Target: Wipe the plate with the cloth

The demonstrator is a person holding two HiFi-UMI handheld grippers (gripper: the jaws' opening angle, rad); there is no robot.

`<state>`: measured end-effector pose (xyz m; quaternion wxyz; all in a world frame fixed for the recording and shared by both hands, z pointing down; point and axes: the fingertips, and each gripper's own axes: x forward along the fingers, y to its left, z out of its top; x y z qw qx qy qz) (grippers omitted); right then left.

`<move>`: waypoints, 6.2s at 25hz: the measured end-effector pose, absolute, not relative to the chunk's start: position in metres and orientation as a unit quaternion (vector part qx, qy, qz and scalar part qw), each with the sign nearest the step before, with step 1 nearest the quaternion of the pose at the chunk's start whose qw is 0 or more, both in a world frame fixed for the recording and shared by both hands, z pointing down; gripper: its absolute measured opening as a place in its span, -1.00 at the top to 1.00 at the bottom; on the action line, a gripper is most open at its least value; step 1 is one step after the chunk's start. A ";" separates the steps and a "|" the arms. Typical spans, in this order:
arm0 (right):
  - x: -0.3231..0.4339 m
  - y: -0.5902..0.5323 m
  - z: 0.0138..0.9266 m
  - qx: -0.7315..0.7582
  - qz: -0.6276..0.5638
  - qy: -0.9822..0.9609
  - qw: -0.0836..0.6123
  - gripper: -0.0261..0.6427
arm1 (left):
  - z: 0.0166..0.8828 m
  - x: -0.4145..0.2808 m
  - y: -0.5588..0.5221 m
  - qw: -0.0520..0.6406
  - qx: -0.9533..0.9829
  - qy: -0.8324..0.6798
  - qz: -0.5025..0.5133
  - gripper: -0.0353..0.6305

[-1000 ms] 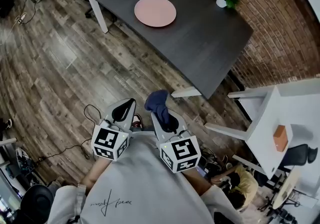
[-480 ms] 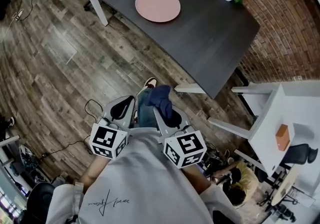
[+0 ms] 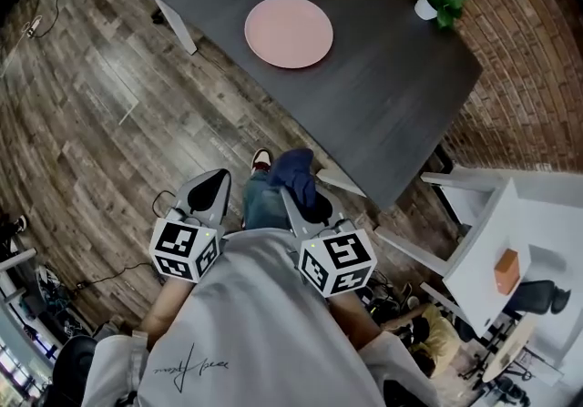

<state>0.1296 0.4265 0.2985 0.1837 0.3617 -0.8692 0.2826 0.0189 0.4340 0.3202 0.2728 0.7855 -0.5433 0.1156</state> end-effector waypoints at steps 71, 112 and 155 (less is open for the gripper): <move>0.109 0.113 0.318 0.494 0.380 -0.759 0.187 0.64 | 0.344 -0.023 0.024 0.282 0.868 -0.371 0.171 0.89; 0.086 0.041 0.406 0.534 0.383 -0.699 0.282 0.67 | 0.459 -0.052 -0.030 0.401 0.839 -0.272 0.247 0.66; 0.093 -0.027 0.504 0.499 0.402 -0.686 0.343 0.66 | 0.498 -0.037 -0.037 0.464 0.812 -0.252 0.248 0.54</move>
